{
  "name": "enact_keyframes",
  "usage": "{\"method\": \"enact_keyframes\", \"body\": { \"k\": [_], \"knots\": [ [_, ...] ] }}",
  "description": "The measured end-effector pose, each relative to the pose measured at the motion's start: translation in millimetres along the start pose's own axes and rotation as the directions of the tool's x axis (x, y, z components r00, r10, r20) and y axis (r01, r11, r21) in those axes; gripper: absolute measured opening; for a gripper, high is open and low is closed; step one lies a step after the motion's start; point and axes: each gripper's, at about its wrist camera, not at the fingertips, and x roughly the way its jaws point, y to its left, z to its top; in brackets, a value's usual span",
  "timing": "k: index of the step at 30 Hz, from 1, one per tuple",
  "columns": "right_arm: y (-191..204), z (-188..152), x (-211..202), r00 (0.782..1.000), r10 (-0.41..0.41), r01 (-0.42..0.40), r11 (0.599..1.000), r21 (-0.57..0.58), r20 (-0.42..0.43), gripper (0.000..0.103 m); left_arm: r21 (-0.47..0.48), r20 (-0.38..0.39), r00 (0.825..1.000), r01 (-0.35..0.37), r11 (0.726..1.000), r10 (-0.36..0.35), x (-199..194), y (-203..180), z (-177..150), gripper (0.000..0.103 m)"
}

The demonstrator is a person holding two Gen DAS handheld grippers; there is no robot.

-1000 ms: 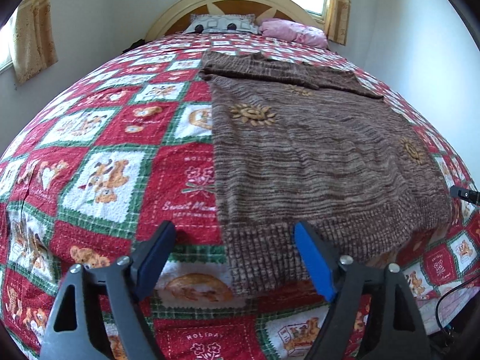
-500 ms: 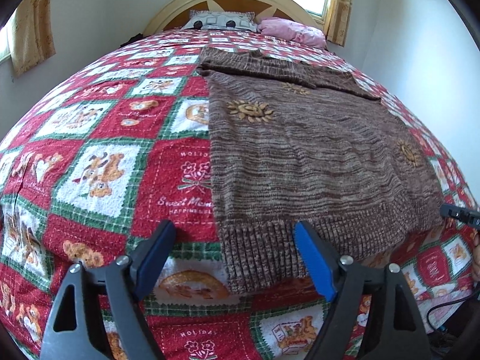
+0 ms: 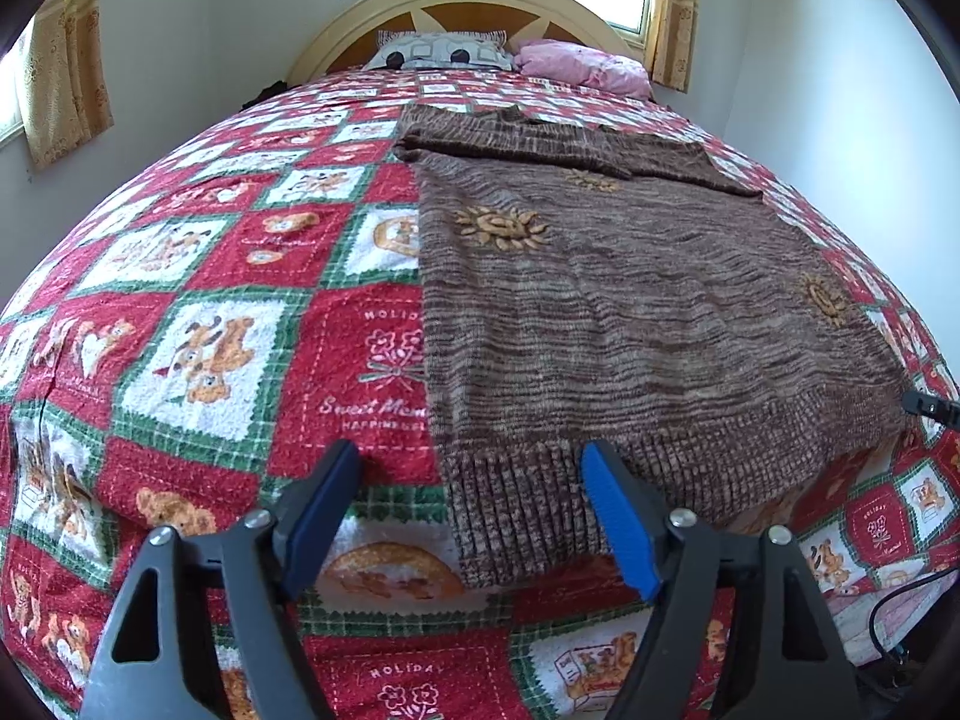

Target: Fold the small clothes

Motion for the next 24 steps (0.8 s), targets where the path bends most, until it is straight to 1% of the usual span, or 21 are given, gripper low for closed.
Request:
{"method": "enact_keyframes", "body": {
  "k": [1, 2, 3, 4, 5, 8, 9, 11, 14, 16, 17, 18, 19, 20, 22, 24],
  "knots": [
    [0.8, -1.4, 3.5, 1.000, 0.011, -0.011, 1.000, -0.001, -0.013, 0.004, 0.001, 0.003, 1.000, -0.001, 1.000, 0.001, 0.1, 0.4, 0.1, 0.077],
    [1.3, -2.0, 6.1, 0.999, 0.025, -0.025, 1.000, 0.000, -0.021, 0.004, 0.007, 0.008, 1.000, 0.000, 1.000, 0.000, -0.4, -0.7, -0.4, 0.073],
    [1.0, -2.2, 6.1, 0.999, 0.037, -0.037, 0.999, 0.005, -0.017, 0.005, 0.011, 0.011, 1.000, 0.003, 1.000, -0.003, -1.0, -2.1, -0.6, 0.067],
    [-0.4, -1.7, 5.7, 0.998, 0.054, -0.054, 0.998, 0.020, -0.011, 0.005, 0.012, 0.013, 1.000, 0.012, 1.000, -0.012, -1.6, -3.0, -0.4, 0.063],
    [-2.8, -1.5, 6.2, 0.997, 0.071, -0.070, 0.997, 0.039, -0.013, 0.005, 0.009, 0.013, 0.999, 0.031, 0.999, -0.031, -2.5, -3.9, -0.3, 0.057],
    [-6.5, -2.6, 8.1, 0.995, 0.103, -0.102, 0.993, 0.061, -0.008, 0.006, 0.000, 0.011, 0.999, 0.049, 0.999, -0.049, -2.8, -2.8, -0.6, 0.053],
    [-5.4, -3.2, 8.3, 0.995, 0.101, -0.100, 0.994, 0.052, -0.006, 0.006, -0.012, 0.012, 0.998, 0.055, 0.998, -0.055, -3.1, -1.4, -0.3, 0.049],
    [-3.3, -4.4, 8.6, 0.995, 0.104, -0.103, 0.994, 0.045, -0.013, 0.006, -0.035, 0.007, 0.998, 0.070, 0.997, -0.070, -3.2, 3.6, 0.6, 0.048],
    [-5.3, -6.0, 9.5, 0.992, 0.123, -0.122, 0.991, 0.061, -0.017, 0.006, -0.026, -0.001, 0.996, 0.085, 0.996, -0.085, -3.0, 4.7, 0.7, 0.048],
    [-4.7, -6.5, 9.5, 0.991, 0.130, -0.129, 0.990, 0.057, -0.016, 0.006, -0.030, 0.002, 0.996, 0.094, 0.995, -0.094, -3.6, 5.2, 0.5, 0.046],
    [-3.8, -6.7, 9.1, 0.991, 0.135, -0.134, 0.990, 0.049, -0.014, 0.006, -0.029, 0.003, 0.996, 0.090, 0.996, -0.090, -4.3, 5.1, 0.4, 0.036],
    [-3.0, -6.6, 9.0, 0.990, 0.141, -0.141, 0.989, 0.043, -0.013, 0.006, -0.029, 0.004, 0.996, 0.094, 0.995, -0.094, -5.1, 5.4, 0.5, 0.028],
    [-2.6, -6.3, 8.5, 0.988, 0.154, -0.154, 0.987, 0.041, -0.010, 0.005, -0.039, -0.003, 0.988, 0.151, 0.988, -0.151, -6.1, 6.3, 1.0, 0.008],
    [-2.6, -5.9, 7.4, 0.986, 0.164, -0.164, 0.985, 0.044, -0.005, 0.005, -0.051, -0.010, 0.984, 0.175, 0.983, -0.176, -5.9, 7.2, 1.8, 0.009],
    [-3.4, -4.1, 2.4, 0.981, 0.192, -0.192, 0.980, 0.046, 0.014, 0.005, -0.068, -0.009, 0.982, 0.189, 0.980, -0.190, -6.6, 10.0, 3.2, 0.008],
    [-5.7, -1.6, -6.4, 0.974, 0.221, -0.224, 0.974, 0.047, 0.047, 0.005, -0.108, 0.007, 0.973, 0.228, 0.968, -0.229, -9.3, 17.3, 5.4, 0.008]
  ]
}}
